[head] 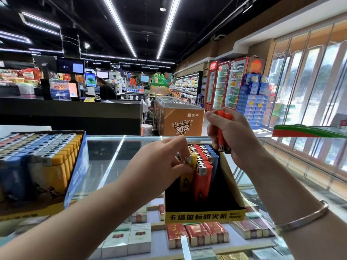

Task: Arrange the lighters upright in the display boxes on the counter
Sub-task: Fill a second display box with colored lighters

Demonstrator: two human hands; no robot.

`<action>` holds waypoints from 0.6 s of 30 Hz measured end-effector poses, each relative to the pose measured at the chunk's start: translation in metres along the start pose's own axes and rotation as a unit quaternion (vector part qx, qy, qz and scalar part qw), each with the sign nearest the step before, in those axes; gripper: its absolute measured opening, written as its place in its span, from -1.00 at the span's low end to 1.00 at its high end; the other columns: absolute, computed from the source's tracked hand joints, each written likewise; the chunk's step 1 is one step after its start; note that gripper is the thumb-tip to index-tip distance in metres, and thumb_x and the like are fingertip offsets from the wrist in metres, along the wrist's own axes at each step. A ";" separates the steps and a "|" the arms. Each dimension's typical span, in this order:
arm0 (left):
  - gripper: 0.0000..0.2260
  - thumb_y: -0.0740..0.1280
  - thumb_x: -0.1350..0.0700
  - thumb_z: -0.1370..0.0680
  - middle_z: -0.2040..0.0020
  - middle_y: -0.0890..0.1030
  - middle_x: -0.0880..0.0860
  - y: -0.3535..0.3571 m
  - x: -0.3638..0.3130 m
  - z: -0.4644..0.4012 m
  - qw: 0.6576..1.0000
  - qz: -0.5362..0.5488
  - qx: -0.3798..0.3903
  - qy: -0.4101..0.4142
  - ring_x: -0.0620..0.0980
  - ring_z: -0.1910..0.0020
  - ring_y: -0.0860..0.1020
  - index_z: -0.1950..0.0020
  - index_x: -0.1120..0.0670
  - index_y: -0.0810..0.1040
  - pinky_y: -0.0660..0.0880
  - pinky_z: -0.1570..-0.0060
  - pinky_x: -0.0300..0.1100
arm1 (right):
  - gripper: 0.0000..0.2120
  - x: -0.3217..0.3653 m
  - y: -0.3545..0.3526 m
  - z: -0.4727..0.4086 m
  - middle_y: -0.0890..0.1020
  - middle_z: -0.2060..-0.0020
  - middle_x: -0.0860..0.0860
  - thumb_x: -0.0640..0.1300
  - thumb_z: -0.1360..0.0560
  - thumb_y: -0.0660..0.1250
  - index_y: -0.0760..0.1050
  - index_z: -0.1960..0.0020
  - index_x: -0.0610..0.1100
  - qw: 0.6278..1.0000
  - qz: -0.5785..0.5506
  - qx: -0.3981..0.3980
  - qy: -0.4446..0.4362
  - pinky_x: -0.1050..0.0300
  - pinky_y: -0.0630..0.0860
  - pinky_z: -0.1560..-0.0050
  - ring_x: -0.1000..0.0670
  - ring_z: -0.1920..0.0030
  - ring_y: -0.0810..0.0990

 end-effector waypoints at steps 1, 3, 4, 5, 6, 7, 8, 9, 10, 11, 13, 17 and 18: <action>-0.82 0.44 0.01 -0.38 0.23 0.43 -0.27 0.000 -0.003 -0.001 1.000 -0.008 0.004 0.012 -0.15 0.23 0.60 0.15 -0.09 0.45 0.60 0.27 -0.09 | -0.88 0.000 0.000 0.000 0.53 0.48 -0.01 -0.12 -0.53 0.29 0.43 0.12 -0.16 1.000 -0.010 -0.004 0.003 0.18 0.41 0.53 0.00 0.50 0.42; -0.81 0.44 0.01 -0.39 0.16 0.43 -0.25 -0.001 -0.005 -0.003 0.999 -0.020 0.011 0.024 -0.13 0.23 0.57 0.23 -0.12 0.42 0.59 0.24 -0.08 | -0.84 0.000 -0.002 0.001 0.55 0.47 -0.01 -0.07 -0.55 0.27 0.40 0.08 -0.17 0.999 -0.032 -0.015 0.011 0.16 0.45 0.50 0.00 0.48 0.45; -0.78 0.45 0.01 -0.39 0.17 0.44 -0.25 -0.003 -0.003 -0.004 0.999 -0.022 0.013 0.019 -0.15 0.24 0.55 0.27 -0.14 0.40 0.58 0.22 -0.08 | -0.82 0.000 -0.003 0.002 0.57 0.47 -0.02 -0.04 -0.55 0.25 0.39 0.07 -0.16 0.999 -0.040 -0.020 0.016 0.16 0.46 0.49 0.01 0.48 0.47; -0.78 0.44 0.01 -0.39 0.18 0.44 -0.26 -0.004 -0.001 -0.005 0.999 -0.026 0.015 0.012 -0.17 0.25 0.53 0.28 -0.16 0.40 0.57 0.22 -0.09 | -0.80 0.000 -0.004 0.001 0.58 0.46 -0.02 0.00 -0.55 0.24 0.38 0.05 -0.15 0.999 -0.041 -0.024 0.020 0.16 0.46 0.47 0.02 0.47 0.48; -0.80 0.43 0.00 -0.40 0.21 0.44 -0.28 -0.006 0.001 -0.005 0.999 -0.034 0.015 0.007 -0.19 0.27 0.50 0.29 -0.17 0.41 0.56 0.24 -0.10 | -0.78 0.001 -0.004 0.001 0.60 0.45 -0.02 0.02 -0.55 0.23 0.39 0.04 -0.14 0.999 -0.031 -0.026 0.023 0.17 0.46 0.44 0.03 0.47 0.49; -0.82 0.42 -0.02 -0.40 0.23 0.43 -0.31 -0.007 0.002 -0.005 0.999 -0.045 0.015 0.005 -0.22 0.29 0.49 0.29 -0.17 0.42 0.54 0.27 -0.13 | -0.77 0.001 -0.005 0.001 0.61 0.44 -0.02 0.05 -0.55 0.22 0.40 0.05 -0.13 0.999 -0.015 -0.025 0.024 0.16 0.44 0.41 0.05 0.47 0.49; -0.84 0.40 -0.04 -0.41 0.25 0.41 -0.33 -0.008 0.001 -0.005 0.998 -0.058 0.017 0.006 -0.26 0.30 0.47 0.28 -0.18 0.42 0.51 0.30 -0.18 | -0.78 0.002 -0.005 0.001 0.62 0.43 -0.01 0.06 -0.55 0.21 0.42 0.06 -0.11 0.999 -0.002 -0.024 0.024 0.15 0.42 0.38 0.08 0.46 0.50; -0.85 0.37 -0.07 -0.41 0.26 0.40 -0.35 -0.008 0.000 -0.004 0.997 -0.068 0.020 0.008 -0.28 0.31 0.45 0.28 -0.20 0.41 0.49 0.33 -0.22 | -0.78 0.002 -0.006 0.001 0.62 0.42 0.02 0.05 -0.55 0.21 0.44 0.09 -0.10 0.999 0.007 -0.024 0.023 0.14 0.41 0.35 0.11 0.45 0.51; -0.86 0.35 -0.09 -0.42 0.26 0.39 -0.36 -0.008 -0.001 -0.003 0.997 -0.076 0.022 0.010 -0.30 0.31 0.44 0.27 -0.21 0.40 0.47 0.34 -0.25 | -0.79 0.002 -0.007 0.001 0.61 0.42 0.04 0.04 -0.54 0.22 0.47 0.13 -0.09 0.999 0.010 -0.027 0.021 0.14 0.42 0.32 0.12 0.42 0.52; -0.88 0.32 -0.12 -0.42 0.27 0.38 -0.36 -0.008 -0.002 -0.002 0.997 -0.079 0.021 0.011 -0.31 0.32 0.43 0.26 -0.21 0.40 0.45 0.36 -0.28 | -0.79 0.002 -0.008 0.001 0.59 0.40 0.05 0.03 -0.54 0.23 0.50 0.16 -0.07 0.999 0.012 -0.030 0.021 0.14 0.43 0.31 0.12 0.38 0.52; -0.91 0.24 -0.19 -0.41 0.28 0.38 -0.36 -0.008 -0.001 -0.001 0.997 -0.079 0.017 0.004 -0.32 0.34 0.42 0.22 -0.22 0.42 0.40 0.37 -0.33 | -0.82 0.002 -0.008 0.001 0.54 0.34 0.02 -0.01 -0.52 0.27 0.53 0.21 -0.06 0.999 -0.004 -0.027 0.031 0.18 0.46 0.35 0.06 0.31 0.50; -0.68 0.17 -0.27 -0.36 0.26 0.41 -0.38 -0.012 -0.002 -0.001 1.000 -0.024 -0.012 -0.012 -0.32 0.29 0.47 -0.02 -0.20 0.49 0.47 0.32 -0.32 | -0.93 0.002 0.000 0.001 0.59 0.39 0.01 -0.12 -0.34 0.38 0.50 0.23 -0.08 0.994 -0.103 0.014 0.045 0.09 0.51 0.30 0.07 0.38 0.59; -0.62 0.16 -0.31 -0.34 0.24 0.43 -0.37 -0.013 -0.004 -0.001 1.000 -0.011 -0.018 -0.010 -0.32 0.28 0.49 -0.09 -0.23 0.45 0.50 0.30 -0.30 | -0.89 0.003 0.002 0.002 0.59 0.40 0.00 -0.12 -0.29 0.39 0.49 0.23 -0.09 0.993 -0.109 0.025 0.041 0.10 0.51 0.32 0.06 0.39 0.59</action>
Point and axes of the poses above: each hand's wrist, its own z-axis away from the middle knuckle, its own y-axis out of the palm, x = y × z, the point moved 8 cm from there along -z, towards the middle knuckle
